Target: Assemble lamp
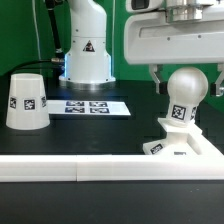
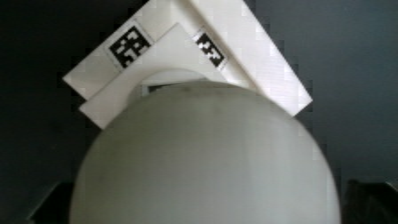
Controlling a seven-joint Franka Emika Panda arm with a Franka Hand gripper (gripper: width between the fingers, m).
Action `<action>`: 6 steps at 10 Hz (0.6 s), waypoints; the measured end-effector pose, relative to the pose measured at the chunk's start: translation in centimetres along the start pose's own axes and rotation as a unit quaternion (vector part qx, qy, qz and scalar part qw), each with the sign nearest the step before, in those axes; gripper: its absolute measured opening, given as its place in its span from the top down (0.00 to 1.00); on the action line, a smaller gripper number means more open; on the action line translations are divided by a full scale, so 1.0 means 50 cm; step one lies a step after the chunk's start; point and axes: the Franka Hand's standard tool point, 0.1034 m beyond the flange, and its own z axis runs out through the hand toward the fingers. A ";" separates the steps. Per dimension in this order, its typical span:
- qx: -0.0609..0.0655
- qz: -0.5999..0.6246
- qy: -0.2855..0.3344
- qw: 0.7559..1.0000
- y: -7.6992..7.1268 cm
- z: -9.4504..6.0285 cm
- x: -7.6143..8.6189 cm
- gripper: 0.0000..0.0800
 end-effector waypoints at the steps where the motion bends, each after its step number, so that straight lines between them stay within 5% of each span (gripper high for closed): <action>1: -0.002 -0.078 -0.005 0.997 0.008 0.002 0.003 0.13; 6: -0.003 -0.237 -0.013 0.971 0.004 0.001 -0.006 0.13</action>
Offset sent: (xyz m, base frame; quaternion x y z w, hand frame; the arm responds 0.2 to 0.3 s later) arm 0.0000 0.0000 0.0000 0.0000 0.0000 -0.1938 0.9810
